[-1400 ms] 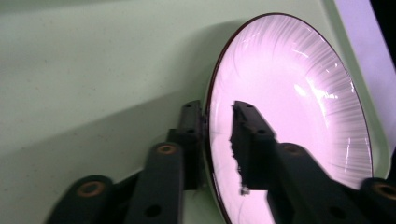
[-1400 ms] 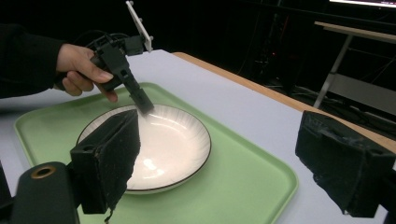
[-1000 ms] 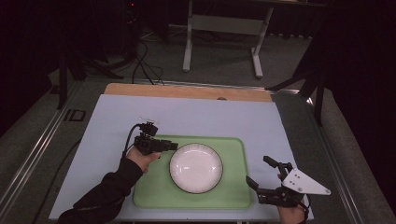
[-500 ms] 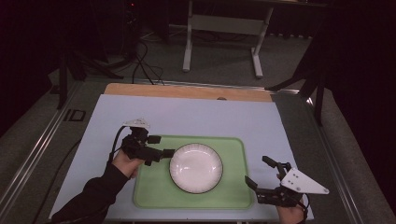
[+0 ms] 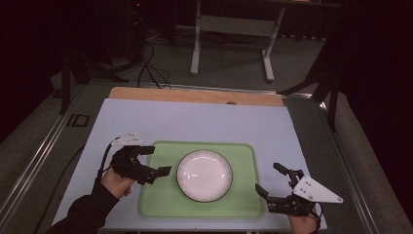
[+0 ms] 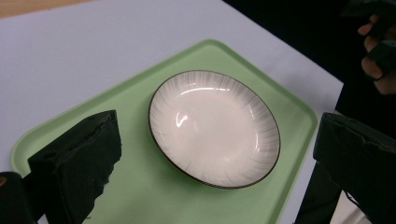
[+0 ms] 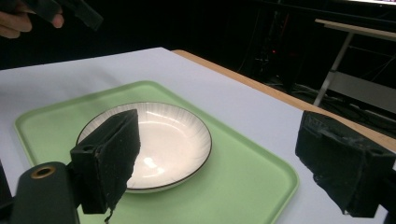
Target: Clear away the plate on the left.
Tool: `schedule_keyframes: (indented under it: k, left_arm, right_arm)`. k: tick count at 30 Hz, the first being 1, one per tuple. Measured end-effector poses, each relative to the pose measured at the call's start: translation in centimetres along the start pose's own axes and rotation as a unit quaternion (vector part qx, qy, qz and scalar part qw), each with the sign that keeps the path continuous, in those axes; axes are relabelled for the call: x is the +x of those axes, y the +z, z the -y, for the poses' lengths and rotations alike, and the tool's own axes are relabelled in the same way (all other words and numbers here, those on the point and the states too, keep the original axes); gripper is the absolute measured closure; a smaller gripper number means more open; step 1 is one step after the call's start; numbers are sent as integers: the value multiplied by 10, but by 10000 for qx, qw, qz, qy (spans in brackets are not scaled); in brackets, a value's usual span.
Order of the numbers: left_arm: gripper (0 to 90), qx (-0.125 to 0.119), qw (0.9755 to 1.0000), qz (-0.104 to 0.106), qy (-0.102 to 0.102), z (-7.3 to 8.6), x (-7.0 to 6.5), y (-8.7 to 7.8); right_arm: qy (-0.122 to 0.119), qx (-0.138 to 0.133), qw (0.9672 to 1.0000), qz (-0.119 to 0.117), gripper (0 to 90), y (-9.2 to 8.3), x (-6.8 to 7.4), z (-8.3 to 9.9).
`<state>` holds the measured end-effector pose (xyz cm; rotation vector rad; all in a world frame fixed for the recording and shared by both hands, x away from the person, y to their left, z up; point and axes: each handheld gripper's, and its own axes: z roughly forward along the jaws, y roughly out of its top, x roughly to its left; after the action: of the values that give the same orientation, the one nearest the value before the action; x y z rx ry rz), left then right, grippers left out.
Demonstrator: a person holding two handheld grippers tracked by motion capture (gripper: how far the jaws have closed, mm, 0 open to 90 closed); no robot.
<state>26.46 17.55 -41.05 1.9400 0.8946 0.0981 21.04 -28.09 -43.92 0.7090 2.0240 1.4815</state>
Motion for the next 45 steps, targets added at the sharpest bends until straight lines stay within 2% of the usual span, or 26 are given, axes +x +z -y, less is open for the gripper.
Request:
schedule_keyframes:
  k: [4, 6, 9, 11, 13, 14, 17, 19, 20, 22, 25, 30, 34, 42, 43, 45]
  left_arm:
    - [16, -91, 9999, -69, 91, 7, -2, -7]
    - [16, -88, 9996, -130, 223, 14, -4, -11]
    - [16, -157, 9994, -91, 279, 18, -4, -13]
    - [15, -217, 9990, -37, 385, 25, -2, -17]
    - [15, -204, 9989, -51, 426, 27, -2, -18]
    - [15, -198, 9984, -102, 525, 32, -1, -20]
    - [15, -276, 9981, -142, 535, 36, 0, -22]
    - [15, -426, 9975, -208, 533, 41, 1, -24]
    - [15, -440, 9971, -247, 564, 43, 1, -24]
    - [15, -360, 9974, -181, 590, 50, 2, -21]
    - [15, -368, 9970, -185, 660, 55, 2, -19]
    - [15, -317, 9962, -248, 774, 69, 5, -10]
    - [15, -378, 9949, -328, 872, 73, 5, -8]
    - [16, -507, 9951, -227, 820, 79, 6, -3]
    - [15, -512, 9939, -352, 911, 80, 5, -4]
    - [15, -535, 9933, -384, 952, 80, 4, -4]
  right_arm:
    - [-5, -1, 10000, -5, 138, 0, 0, 0]
    - [1, 8, 10000, -6, 138, 1, 0, 0]
    - [-5, 4, 10000, -9, 138, 1, 0, 0]
    - [-8, 4, 10000, -13, 138, 1, 0, 0]
    - [-4, 7, 10000, -5, 138, 1, 0, 1]
    - [6, 7, 10000, -3, 138, 1, 0, 1]
    - [17, -3, 10000, -6, 138, 1, 0, 1]
    - [16, -3, 10000, -13, 138, 2, 0, 1]
    - [16, -3, 10000, -13, 138, 2, 0, 1]
    - [8, -7, 10000, -15, 138, 2, 0, 1]
    - [5, -3, 10000, -12, 137, 2, 0, 1]
    - [11, -3, 10000, -5, 138, 1, 0, 1]
    - [3, -5, 10000, -9, 137, 1, 0, 1]
    - [30, 9, 10000, -39, 137, 1, 0, 2]
    - [26, 12, 10000, -41, 137, 1, 0, 2]
    - [27, 14, 10000, -49, 138, 1, 0, 2]
